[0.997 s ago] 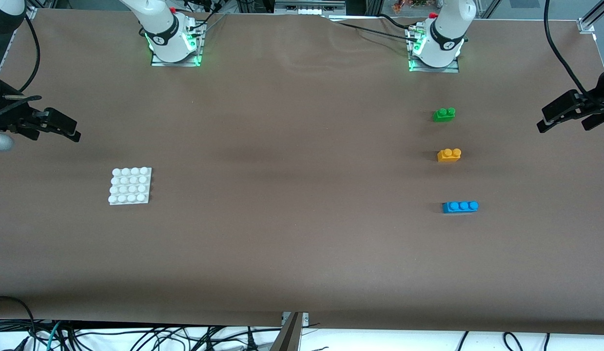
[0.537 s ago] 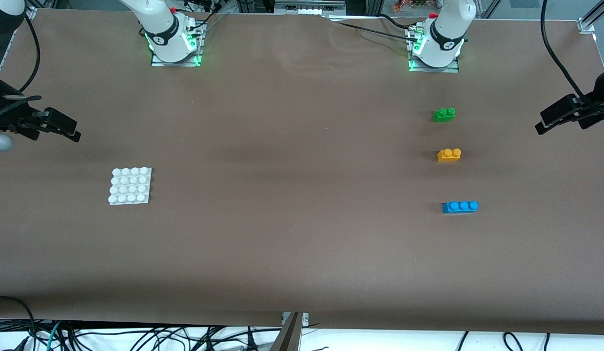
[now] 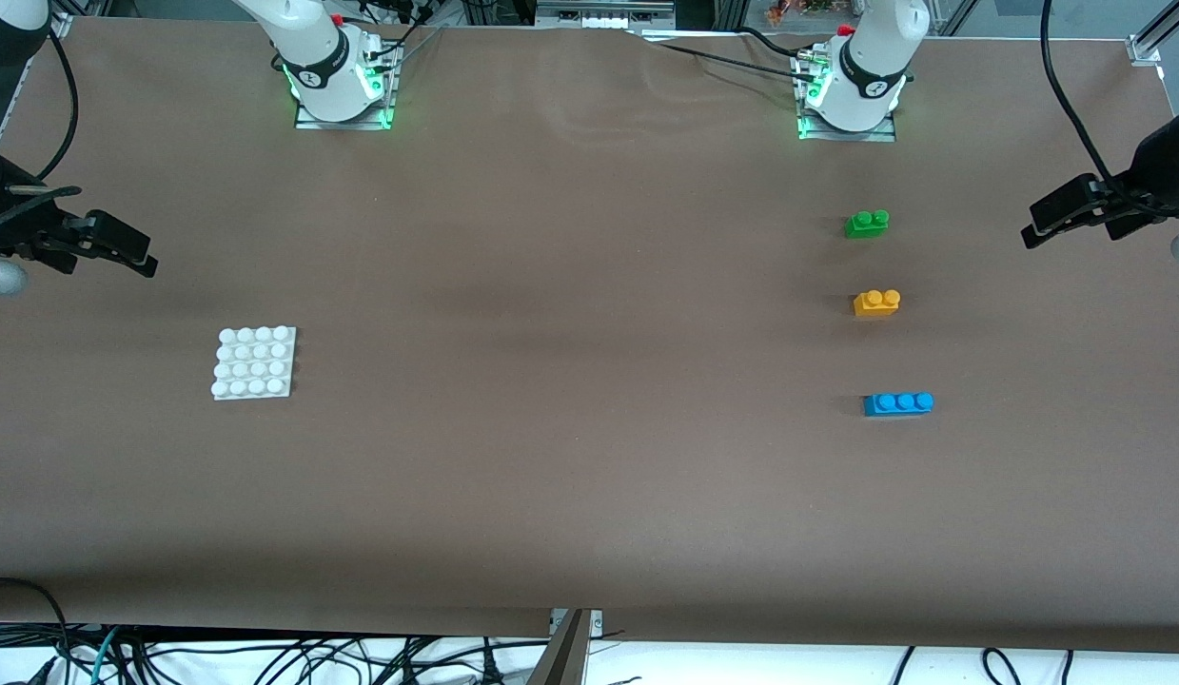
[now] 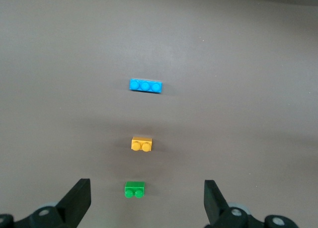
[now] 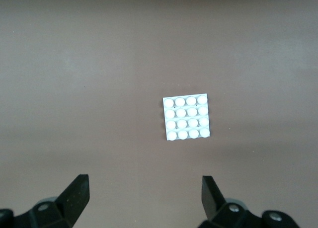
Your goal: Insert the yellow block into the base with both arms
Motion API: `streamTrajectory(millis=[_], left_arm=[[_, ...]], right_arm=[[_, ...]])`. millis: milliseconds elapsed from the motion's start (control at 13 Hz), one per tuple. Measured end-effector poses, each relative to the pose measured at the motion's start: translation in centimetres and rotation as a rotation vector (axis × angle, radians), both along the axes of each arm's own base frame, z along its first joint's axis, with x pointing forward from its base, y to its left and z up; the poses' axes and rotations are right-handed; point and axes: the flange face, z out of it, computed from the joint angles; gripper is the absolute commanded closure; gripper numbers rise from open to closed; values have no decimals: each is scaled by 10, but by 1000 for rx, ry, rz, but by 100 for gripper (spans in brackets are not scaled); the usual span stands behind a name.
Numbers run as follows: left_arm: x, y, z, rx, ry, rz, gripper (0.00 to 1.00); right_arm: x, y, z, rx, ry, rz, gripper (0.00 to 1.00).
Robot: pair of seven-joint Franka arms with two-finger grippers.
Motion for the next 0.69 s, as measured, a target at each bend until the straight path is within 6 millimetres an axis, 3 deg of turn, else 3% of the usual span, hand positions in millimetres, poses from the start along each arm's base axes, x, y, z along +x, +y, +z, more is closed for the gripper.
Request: streamTrajectory(millis=[690], left_arm=[[-1,5,-2,48,11,2,0]], right_arm=[[0,0,0,0,0,0,0]])
